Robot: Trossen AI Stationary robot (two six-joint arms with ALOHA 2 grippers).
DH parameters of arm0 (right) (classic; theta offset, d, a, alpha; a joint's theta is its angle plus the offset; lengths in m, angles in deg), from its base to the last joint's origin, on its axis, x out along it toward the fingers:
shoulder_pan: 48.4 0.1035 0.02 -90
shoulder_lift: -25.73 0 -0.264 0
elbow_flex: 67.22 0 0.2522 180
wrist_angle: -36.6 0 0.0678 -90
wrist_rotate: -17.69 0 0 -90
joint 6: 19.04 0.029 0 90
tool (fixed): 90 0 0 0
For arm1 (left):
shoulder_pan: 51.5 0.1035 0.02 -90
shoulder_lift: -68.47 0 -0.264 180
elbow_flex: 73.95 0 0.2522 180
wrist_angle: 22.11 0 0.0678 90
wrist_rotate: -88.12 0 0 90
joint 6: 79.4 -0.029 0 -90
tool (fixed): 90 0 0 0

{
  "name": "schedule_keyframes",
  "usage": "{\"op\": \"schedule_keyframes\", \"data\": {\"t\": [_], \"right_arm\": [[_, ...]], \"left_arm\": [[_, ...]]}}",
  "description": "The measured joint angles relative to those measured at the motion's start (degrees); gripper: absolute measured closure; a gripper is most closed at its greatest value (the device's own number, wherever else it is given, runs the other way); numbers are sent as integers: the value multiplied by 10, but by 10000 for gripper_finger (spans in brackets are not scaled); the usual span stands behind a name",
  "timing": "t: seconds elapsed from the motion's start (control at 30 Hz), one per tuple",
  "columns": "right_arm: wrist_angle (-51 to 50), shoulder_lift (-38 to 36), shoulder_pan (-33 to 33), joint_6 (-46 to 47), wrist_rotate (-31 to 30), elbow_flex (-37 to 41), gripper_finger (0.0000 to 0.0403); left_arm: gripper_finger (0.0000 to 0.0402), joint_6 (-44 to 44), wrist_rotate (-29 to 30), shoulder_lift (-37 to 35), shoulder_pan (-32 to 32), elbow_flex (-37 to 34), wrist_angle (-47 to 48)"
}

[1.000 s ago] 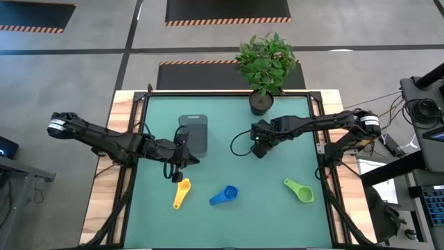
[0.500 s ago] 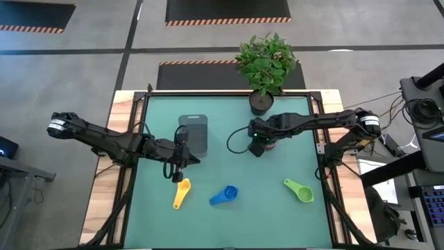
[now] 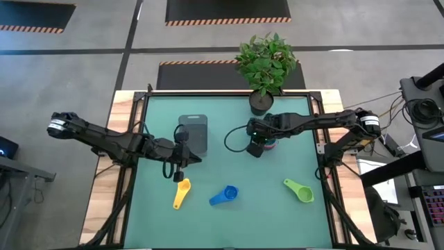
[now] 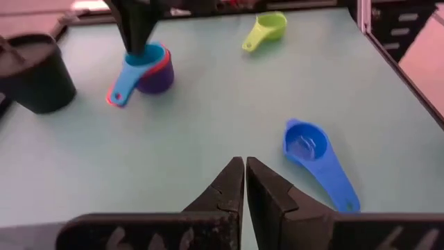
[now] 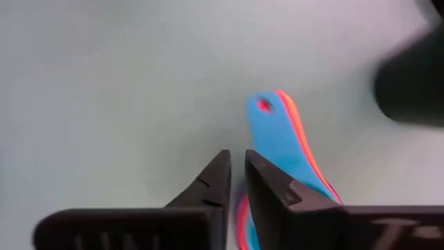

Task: Nest measuring cups in basket
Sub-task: Stack the light blue measuring cup on top of the red measuring cup

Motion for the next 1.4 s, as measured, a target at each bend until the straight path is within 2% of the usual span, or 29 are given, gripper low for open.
{"op": "schedule_keyframes", "data": {"t": [0.2,0.7,1.03,1.2,1.4], "right_arm": [[71,0,0,-33,31,0,394],[91,1,31,-43,31,3,394],[142,55,43,-47,31,3,394],[139,95,43,-48,22,3,394],[118,117,37,-58,-40,-4,394]], "left_arm": [[402,-1,20,0,0,0,-12],[402,0,20,0,0,0,-12],[402,0,19,0,0,0,-16],[402,0,19,0,0,0,-18],[402,0,19,0,0,0,-19]]}}
